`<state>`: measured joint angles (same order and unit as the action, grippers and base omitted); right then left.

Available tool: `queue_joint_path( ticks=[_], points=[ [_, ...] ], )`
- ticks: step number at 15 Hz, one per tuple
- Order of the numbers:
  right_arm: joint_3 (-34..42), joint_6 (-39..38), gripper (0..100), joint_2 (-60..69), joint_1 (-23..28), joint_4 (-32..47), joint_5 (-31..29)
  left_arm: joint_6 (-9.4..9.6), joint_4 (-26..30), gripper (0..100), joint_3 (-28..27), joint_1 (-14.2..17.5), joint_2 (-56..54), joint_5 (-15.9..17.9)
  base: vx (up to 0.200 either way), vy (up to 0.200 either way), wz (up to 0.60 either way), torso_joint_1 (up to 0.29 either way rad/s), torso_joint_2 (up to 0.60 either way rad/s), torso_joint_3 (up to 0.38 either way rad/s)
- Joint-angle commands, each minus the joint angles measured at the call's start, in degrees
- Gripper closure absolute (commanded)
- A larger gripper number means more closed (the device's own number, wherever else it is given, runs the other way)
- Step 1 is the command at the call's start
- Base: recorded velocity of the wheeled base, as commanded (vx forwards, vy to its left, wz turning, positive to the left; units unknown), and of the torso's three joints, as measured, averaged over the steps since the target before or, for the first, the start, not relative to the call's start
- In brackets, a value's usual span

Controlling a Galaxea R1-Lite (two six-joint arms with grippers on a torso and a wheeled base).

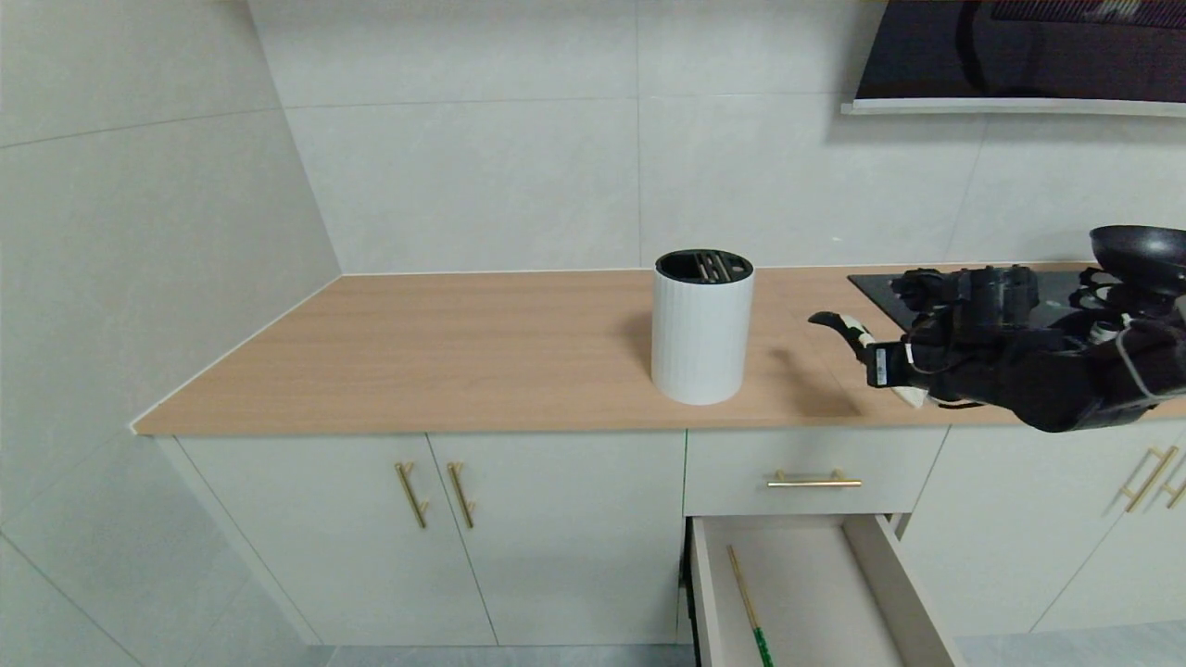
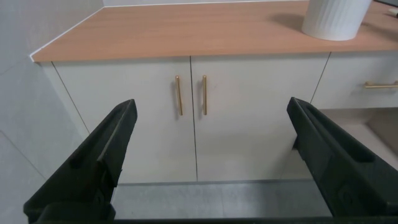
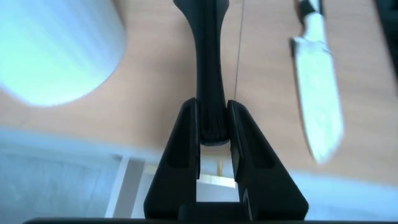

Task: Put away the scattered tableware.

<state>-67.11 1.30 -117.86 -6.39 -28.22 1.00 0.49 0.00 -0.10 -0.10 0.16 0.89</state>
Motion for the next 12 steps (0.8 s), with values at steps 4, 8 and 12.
queue_joint_path(
  ticks=[4, 8, 12],
  points=[
    [28.3, 0.0, 100, 27.2, -1.8, 0.1, -0.8, 0.04, 0.0, 0, 0.0, 0.0, 0.0, 0.0, 0.000, 0.000, 0.00, 0.000, 0.00, 0.000],
    [36.4, -0.3, 100, 32.0, -1.7, -0.5, 3.9, 0.13, 0.0, 0, 0.0, 0.0, 0.0, 0.0, 0.000, 0.000, 0.00, 0.000, 0.00, 0.000],
    [38.0, -0.2, 100, 33.1, -3.2, -0.5, 4.0, -0.05, 0.0, 0, 0.0, 0.0, 0.0, 0.0, 0.000, 0.000, 0.00, 0.000, 0.00, 0.000]
  ],
)
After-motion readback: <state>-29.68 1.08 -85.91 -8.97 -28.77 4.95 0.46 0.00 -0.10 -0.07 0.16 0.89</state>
